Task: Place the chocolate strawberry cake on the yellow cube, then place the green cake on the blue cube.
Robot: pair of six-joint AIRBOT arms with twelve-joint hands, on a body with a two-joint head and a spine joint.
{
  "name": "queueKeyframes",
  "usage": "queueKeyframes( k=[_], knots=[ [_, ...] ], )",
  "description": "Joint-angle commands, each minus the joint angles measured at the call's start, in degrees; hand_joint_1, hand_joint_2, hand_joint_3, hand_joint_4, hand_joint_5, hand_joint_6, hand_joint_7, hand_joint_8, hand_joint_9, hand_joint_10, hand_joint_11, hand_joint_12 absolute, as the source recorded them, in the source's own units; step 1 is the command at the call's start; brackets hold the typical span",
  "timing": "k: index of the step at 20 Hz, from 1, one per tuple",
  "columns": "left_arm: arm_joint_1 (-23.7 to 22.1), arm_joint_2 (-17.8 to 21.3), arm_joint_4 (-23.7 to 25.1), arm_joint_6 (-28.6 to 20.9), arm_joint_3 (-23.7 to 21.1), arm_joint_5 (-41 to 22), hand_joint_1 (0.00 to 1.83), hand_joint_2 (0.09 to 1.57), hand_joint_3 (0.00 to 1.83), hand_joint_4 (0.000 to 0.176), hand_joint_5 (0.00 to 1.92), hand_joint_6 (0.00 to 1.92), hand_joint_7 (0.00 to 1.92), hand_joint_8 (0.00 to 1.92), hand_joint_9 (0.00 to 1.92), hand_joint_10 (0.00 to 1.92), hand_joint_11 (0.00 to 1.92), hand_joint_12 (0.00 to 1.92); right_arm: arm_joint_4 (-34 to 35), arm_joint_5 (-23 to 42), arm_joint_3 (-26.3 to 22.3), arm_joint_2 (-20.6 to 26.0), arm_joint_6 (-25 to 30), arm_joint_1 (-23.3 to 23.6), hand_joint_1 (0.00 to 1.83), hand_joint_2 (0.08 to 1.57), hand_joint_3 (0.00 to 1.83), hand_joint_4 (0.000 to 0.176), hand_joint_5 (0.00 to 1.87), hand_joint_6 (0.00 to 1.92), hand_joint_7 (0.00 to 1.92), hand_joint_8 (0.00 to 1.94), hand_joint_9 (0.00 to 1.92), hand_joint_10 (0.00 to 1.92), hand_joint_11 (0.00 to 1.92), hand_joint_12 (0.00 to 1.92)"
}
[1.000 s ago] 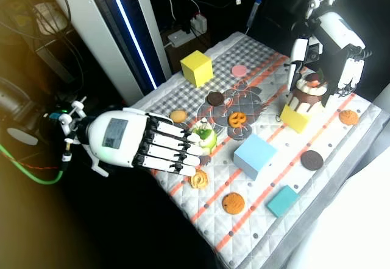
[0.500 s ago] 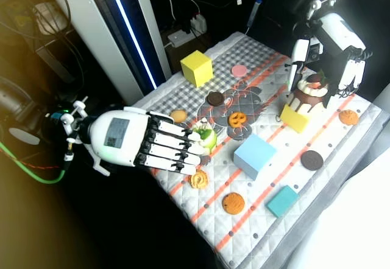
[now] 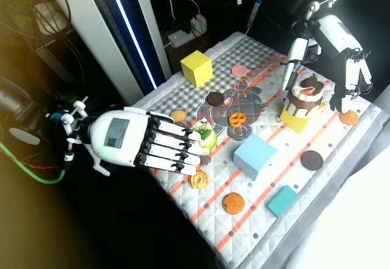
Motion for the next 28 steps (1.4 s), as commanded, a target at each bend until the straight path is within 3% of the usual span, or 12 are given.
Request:
queueKeyframes(
  k=[1, 3, 6, 8, 13, 16, 17, 20, 24, 26, 27, 28],
  knots=[
    [-0.10, 0.46, 1.02, -0.41, -0.16, -6.48, 0.80, 0.83, 0.00, 0.050, 0.50, 0.00, 0.72, 0.00, 0.66, 0.54, 0.23, 1.42, 1.06, 6.86, 0.25, 0.12, 0.45, 0.62, 0.53, 1.29, 0.00, 0.110, 0.64, 0.00, 0.40, 0.00, 0.38, 0.00, 0.40, 0.07],
    [0.29, 0.78, 1.02, -0.41, -0.68, -7.09, 0.80, 0.83, 0.00, 0.047, 0.48, 0.00, 0.69, 0.00, 0.63, 0.54, 0.21, 1.45, 1.07, 6.86, 0.25, 0.12, 0.52, 0.53, 0.53, 1.28, 0.00, 0.109, 0.65, 0.01, 0.41, 0.00, 0.38, 0.00, 0.40, 0.07],
    [0.72, 1.03, 1.03, -0.41, -1.26, -7.99, 0.74, 0.81, 0.00, 0.070, 0.41, 0.00, 0.60, 0.00, 0.59, 0.38, 0.17, 1.42, 1.07, 6.86, 0.25, 0.12, 0.64, 0.46, 0.50, 1.28, 0.00, 0.110, 0.65, 0.00, 0.41, 0.00, 0.39, 0.00, 0.40, 0.07],
    [0.90, 1.26, 1.03, -0.41, -1.66, -8.55, 0.63, 0.79, 0.00, 0.131, 0.26, 0.00, 0.37, 0.00, 0.44, 0.07, 0.01, 1.28, 1.08, 6.86, 0.24, 0.12, 0.67, 0.45, 0.49, 1.28, 0.00, 0.111, 0.65, 0.00, 0.42, 0.01, 0.40, 0.01, 0.42, 0.08],
    [2.64, 3.74, 2.83, -3.42, -5.03, -12.80, 0.59, 0.78, 0.00, 0.176, 0.06, 0.00, 0.08, 0.00, 0.18, 0.00, 0.00, 0.81, 1.09, 6.86, 0.17, 0.13, 0.79, 0.45, 0.47, 1.27, 0.00, 0.100, 0.67, 0.00, 0.42, 0.00, 0.39, 0.00, 0.40, 0.07],
    [5.95, 7.52, 7.06, -10.68, -9.13, -18.24, 0.58, 0.78, 0.00, 0.176, 0.02, 0.00, 0.02, 0.00, 0.12, 0.00, 0.00, 0.78, 1.11, 6.88, 0.08, 0.13, 0.84, 0.49, 0.47, 1.27, 0.00, 0.092, 0.66, 0.00, 0.42, 0.00, 0.39, 0.00, 0.40, 0.07],
    [8.18, 9.92, 8.92, -12.92, -12.24, -21.69, 0.59, 0.76, 0.00, 0.176, 0.00, 0.00, 0.00, 0.00, 0.01, 0.00, 0.00, 0.32, 1.12, 6.94, -0.03, 0.13, 0.85, 0.67, 0.48, 1.26, 0.00, 0.094, 0.64, 0.00, 0.42, 0.00, 0.39, 0.00, 0.39, 0.07],
    [15.37, 16.18, 11.25, -13.39, -20.56, -31.05, 0.62, 0.75, 0.00, 0.176, 0.00, 0.00, 0.00, 0.00, 0.00, 0.00, 0.00, 0.00, 1.09, 7.45, -0.24, -0.10, 0.85, 1.34, 0.50, 1.20, 0.00, 0.068, 0.57, 0.00, 0.39, 0.00, 0.39, 0.00, 0.43, 0.08],
    [24.02, 20.84, 12.70, -17.37, -27.18, -39.41, 0.79, 0.77, 0.00, 0.171, 0.02, 0.01, 0.00, 0.00, 0.00, 0.00, 0.00, 0.00, 1.07, 7.14, 0.34, -1.16, 0.84, 2.79, 0.51, 1.12, 0.00, 0.055, 0.39, 0.00, 0.29, 0.00, 0.29, 0.00, 0.34, 0.06],
    [26.55, 21.90, 12.90, -17.94, -28.89, -42.15, 0.76, 0.80, 0.01, 0.175, 0.00, 0.00, 0.00, 0.00, 0.00, 0.00, 0.00, 0.00, 0.69, 5.64, 1.16, -2.25, 0.84, 4.34, 0.52, 1.03, 0.00, 0.113, 0.23, 0.00, 0.19, 0.00, 0.21, 0.00, 0.27, 0.04],
    [27.37, 22.46, 13.04, -17.94, -29.65, -42.96, 0.76, 0.79, 0.01, 0.176, 0.00, 0.00, 0.00, 0.00, 0.00, 0.00, 0.00, 0.00, 0.05, 4.34, 1.59, -2.76, 0.84, 5.41, 0.58, 1.02, 0.00, 0.108, 0.24, 0.00, 0.19, 0.00, 0.22, 0.01, 0.29, 0.05],
    [28.44, 23.07, 13.09, -17.94, -30.34, -43.96, 0.78, 0.79, 0.01, 0.176, 0.01, 0.00, 0.00, 0.00, 0.00, 0.00, 0.00, 0.00, -1.02, 2.22, 2.37, -3.67, 0.84, 6.86, 0.65, 0.99, 0.00, 0.086, 0.25, 0.01, 0.21, 0.02, 0.29, 0.01, 0.27, 0.35]
  ],
)
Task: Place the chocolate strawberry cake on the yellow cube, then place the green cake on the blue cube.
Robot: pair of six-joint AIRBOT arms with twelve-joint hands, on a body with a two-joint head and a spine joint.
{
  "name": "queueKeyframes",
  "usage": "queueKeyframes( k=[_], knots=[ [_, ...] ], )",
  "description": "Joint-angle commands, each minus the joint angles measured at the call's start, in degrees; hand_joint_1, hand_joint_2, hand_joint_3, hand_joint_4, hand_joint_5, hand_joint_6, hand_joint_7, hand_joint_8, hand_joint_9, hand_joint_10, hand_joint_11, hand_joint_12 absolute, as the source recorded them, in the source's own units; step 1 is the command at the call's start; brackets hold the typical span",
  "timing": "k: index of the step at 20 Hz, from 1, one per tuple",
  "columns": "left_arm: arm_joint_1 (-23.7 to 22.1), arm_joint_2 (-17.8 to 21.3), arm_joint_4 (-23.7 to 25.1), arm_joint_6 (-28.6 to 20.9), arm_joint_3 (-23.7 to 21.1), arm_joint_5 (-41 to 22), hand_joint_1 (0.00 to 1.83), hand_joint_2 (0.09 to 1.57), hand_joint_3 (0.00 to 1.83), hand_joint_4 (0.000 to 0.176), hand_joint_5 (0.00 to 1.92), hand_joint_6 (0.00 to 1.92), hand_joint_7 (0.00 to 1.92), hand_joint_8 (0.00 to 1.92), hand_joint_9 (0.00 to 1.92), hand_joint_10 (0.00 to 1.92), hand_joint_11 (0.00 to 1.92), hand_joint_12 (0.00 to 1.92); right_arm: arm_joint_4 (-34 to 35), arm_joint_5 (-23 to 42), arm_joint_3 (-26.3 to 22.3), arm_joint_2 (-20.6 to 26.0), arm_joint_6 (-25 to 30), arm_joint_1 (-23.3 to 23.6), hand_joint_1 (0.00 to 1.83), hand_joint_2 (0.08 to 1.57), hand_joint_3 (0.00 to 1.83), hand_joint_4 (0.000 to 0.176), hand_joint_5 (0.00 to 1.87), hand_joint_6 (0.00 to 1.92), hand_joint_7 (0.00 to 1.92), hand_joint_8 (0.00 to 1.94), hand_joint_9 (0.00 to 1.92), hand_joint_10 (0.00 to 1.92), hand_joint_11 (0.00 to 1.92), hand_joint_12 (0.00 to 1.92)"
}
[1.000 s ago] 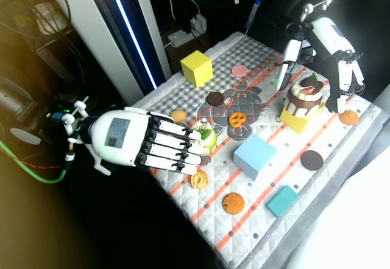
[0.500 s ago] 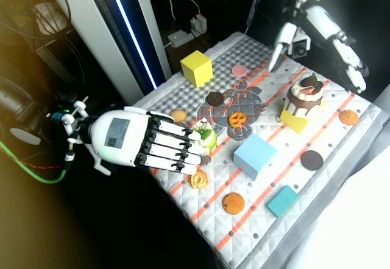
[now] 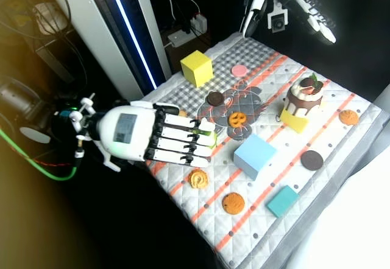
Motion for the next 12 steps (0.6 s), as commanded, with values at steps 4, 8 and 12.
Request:
queueKeyframes(
  k=[4, 8, 12],
  knots=[
    [0.88, 0.71, 0.54, -0.33, -0.41, -8.97, 0.81, 0.78, 0.00, 0.164, 0.00, 0.00, 0.00, 0.00, 0.00, 0.00, 0.00, 0.00, -2.28, -0.57, 2.17, -2.37, 0.43, 3.44, 0.87, 0.93, 0.00, 0.108, 0.27, 0.00, 0.25, 0.00, 0.40, 0.00, 0.13, 1.06],
    [0.92, 0.63, 0.52, -0.37, -0.45, -8.77, 0.80, 0.78, 0.00, 0.164, 0.00, 0.00, 0.00, 0.00, 0.00, 0.00, 0.00, 0.00, -3.07, -3.38, 3.02, -3.00, 0.43, 3.89, 0.88, 0.94, 0.00, 0.139, 0.34, 0.00, 0.46, 0.01, 0.58, 0.03, 0.22, 1.22],
    [1.15, 0.45, 0.39, -0.75, -0.45, -8.81, 0.83, 0.79, 0.01, 0.158, 0.00, 0.00, 0.00, 0.00, 0.00, 0.00, 0.00, 0.00, -3.07, -3.98, 3.26, -3.29, 0.43, 3.89, 1.10, 0.97, 0.00, 0.000, 0.72, 0.00, 0.84, 0.04, 0.85, 0.28, 0.43, 1.35]
  ],
)
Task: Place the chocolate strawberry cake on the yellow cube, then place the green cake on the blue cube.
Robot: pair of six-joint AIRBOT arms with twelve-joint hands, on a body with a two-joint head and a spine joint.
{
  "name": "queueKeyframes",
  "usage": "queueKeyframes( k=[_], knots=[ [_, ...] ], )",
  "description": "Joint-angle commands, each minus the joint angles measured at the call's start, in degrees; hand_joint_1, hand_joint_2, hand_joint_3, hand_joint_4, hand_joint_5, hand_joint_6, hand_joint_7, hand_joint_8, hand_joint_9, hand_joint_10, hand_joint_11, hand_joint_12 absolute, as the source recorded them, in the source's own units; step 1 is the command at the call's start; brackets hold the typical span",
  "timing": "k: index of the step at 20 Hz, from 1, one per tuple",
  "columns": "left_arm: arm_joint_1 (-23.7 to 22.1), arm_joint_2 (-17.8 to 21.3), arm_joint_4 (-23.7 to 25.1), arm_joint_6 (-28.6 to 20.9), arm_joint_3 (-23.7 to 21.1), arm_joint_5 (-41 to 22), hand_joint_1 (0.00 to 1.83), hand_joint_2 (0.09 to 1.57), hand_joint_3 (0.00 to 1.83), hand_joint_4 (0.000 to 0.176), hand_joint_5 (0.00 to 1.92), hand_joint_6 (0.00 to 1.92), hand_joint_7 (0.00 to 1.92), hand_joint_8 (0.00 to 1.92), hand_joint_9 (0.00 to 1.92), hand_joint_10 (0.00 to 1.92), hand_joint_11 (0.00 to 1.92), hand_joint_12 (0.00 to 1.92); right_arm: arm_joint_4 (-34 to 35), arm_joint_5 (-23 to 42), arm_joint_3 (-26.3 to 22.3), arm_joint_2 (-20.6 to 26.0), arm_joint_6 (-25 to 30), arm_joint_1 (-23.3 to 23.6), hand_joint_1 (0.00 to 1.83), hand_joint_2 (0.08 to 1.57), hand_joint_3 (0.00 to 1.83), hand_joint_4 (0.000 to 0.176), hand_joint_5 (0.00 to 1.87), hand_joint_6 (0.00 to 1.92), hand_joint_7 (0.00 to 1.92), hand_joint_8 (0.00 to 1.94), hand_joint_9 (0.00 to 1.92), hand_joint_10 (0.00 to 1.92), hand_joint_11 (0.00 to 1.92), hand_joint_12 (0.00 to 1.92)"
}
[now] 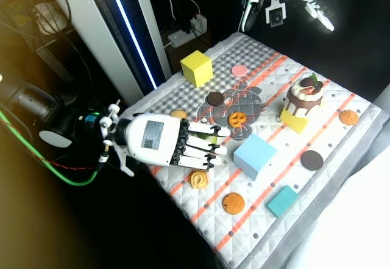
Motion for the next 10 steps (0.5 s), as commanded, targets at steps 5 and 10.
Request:
queueKeyframes(
  k=[5, 10],
  knots=[
    [-0.18, 0.02, 0.72, -1.10, -0.05, -7.14, 0.81, 0.78, 0.00, 0.125, 0.00, 0.00, 0.00, 0.00, 0.00, 0.00, 0.00, 0.00, 0.85, 5.77, 0.32, -0.34, 0.21, 0.79, 1.12, 1.00, 0.00, 0.000, 0.83, 0.00, 0.92, 0.07, 0.60, 1.12, 0.44, 1.58],
    [0.73, -0.10, -0.20, -1.39, -0.05, -7.33, 0.80, 0.81, 0.01, 0.128, 0.00, 0.00, 0.00, 0.00, 0.00, 0.00, 0.00, 0.00, -0.34, 8.06, 0.31, 0.12, 2.62, 1.04, 1.23, 1.16, 0.00, 0.000, 0.90, 0.91, 0.88, 1.36, 0.74, 1.55, 0.74, 1.81]
  ],
)
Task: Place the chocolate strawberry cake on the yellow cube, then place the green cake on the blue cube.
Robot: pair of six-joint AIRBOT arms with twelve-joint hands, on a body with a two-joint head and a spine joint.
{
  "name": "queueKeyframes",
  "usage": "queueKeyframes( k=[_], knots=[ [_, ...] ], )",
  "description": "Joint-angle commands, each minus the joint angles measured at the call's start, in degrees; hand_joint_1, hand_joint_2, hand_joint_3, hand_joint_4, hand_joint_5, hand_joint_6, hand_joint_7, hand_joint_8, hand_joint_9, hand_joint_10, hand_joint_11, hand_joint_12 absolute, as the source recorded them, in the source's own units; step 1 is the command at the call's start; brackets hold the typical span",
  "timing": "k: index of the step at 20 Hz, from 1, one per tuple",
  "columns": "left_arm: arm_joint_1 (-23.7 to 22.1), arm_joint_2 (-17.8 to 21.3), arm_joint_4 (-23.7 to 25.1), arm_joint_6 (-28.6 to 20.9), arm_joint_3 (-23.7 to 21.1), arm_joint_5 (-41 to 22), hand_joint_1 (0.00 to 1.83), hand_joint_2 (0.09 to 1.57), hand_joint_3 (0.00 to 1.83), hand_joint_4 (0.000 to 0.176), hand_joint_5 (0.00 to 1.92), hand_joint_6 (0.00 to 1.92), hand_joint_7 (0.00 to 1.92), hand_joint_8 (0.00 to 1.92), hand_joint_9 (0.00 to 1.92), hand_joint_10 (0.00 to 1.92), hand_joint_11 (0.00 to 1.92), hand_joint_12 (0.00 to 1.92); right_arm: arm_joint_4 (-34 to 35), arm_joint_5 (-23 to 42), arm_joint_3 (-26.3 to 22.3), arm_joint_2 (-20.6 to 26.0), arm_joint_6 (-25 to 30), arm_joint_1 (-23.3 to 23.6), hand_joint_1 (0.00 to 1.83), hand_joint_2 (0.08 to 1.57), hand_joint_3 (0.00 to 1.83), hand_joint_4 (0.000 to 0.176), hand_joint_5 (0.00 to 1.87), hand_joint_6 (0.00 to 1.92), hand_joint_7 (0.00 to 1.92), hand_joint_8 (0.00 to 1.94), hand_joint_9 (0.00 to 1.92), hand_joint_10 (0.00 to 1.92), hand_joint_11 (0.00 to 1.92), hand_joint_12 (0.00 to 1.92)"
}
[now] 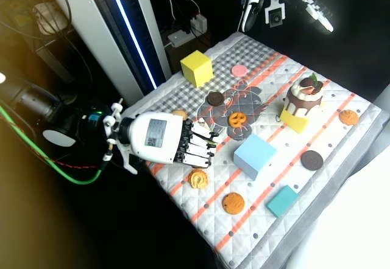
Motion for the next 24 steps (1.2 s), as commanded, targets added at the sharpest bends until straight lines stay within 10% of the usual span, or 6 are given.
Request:
queueKeyframes(
  k=[1, 12, 13, 16, 21, 24],
  knots=[
    [-0.08, -0.03, 0.70, -0.73, -0.05, -7.28, 0.80, 0.81, 0.01, 0.131, 0.00, 0.00, 0.00, 0.00, 0.00, 0.00, 0.00, 0.00, 0.37, 8.77, 0.31, 0.62, 1.26, 0.95, 1.19, 1.19, 0.01, 0.000, 0.84, 1.08, 0.84, 1.37, 0.72, 1.54, 0.68, 1.82],
    [0.47, -0.55, -0.27, -1.14, 0.19, -7.38, 0.82, 0.81, 0.01, 0.168, 0.02, 0.01, 0.00, 0.00, 0.00, 0.00, 0.00, 0.00, 3.40, 12.13, 6.83, -4.31, 2.11, 12.69, 1.20, 1.18, 0.00, 0.000, 0.85, 1.08, 0.86, 1.35, 0.69, 1.36, 0.58, 1.68],
    [0.48, -0.53, -0.26, -1.14, 0.20, -7.40, 0.82, 0.82, 0.01, 0.144, 0.02, 0.00, 0.00, 0.00, 0.00, 0.00, 0.00, 0.00, 3.55, 10.30, 8.33, -5.61, 2.02, 14.38, 1.19, 1.17, 0.00, 0.007, 0.87, 1.09, 0.87, 1.27, 0.71, 1.13, 0.50, 1.49],
    [0.48, -0.60, -0.19, -1.14, 0.27, -7.37, 0.82, 0.81, 0.01, 0.149, 0.02, 0.00, 0.00, 0.00, 0.00, 0.00, 0.00, 0.00, 3.55, 5.08, 11.04, -7.91, 0.69, 17.64, 1.20, 1.15, 0.00, 0.036, 0.91, 1.08, 0.90, 1.18, 0.75, 1.12, 0.60, 1.53],
    [0.49, -0.75, -0.18, -1.14, 0.41, -7.27, 0.82, 0.81, 0.01, 0.112, 0.03, 0.00, 0.00, 0.00, 0.00, 0.00, 0.00, 0.00, 4.44, -0.50, 14.92, -11.47, -0.55, 20.87, 1.20, 1.16, 0.00, 0.004, 0.90, 1.05, 0.88, 1.26, 0.75, 1.22, 0.65, 1.51],
    [0.48, -0.79, -0.09, -1.17, 0.46, -7.27, 0.83, 0.81, 0.01, 0.105, 0.04, 0.00, 0.00, 0.00, 0.00, 0.00, 0.00, 0.00, 5.65, -1.97, 16.33, -12.77, -0.55, 20.94, 1.19, 1.16, 0.00, 0.022, 0.90, 1.08, 0.86, 1.26, 0.74, 1.19, 0.71, 1.45]
  ],
)
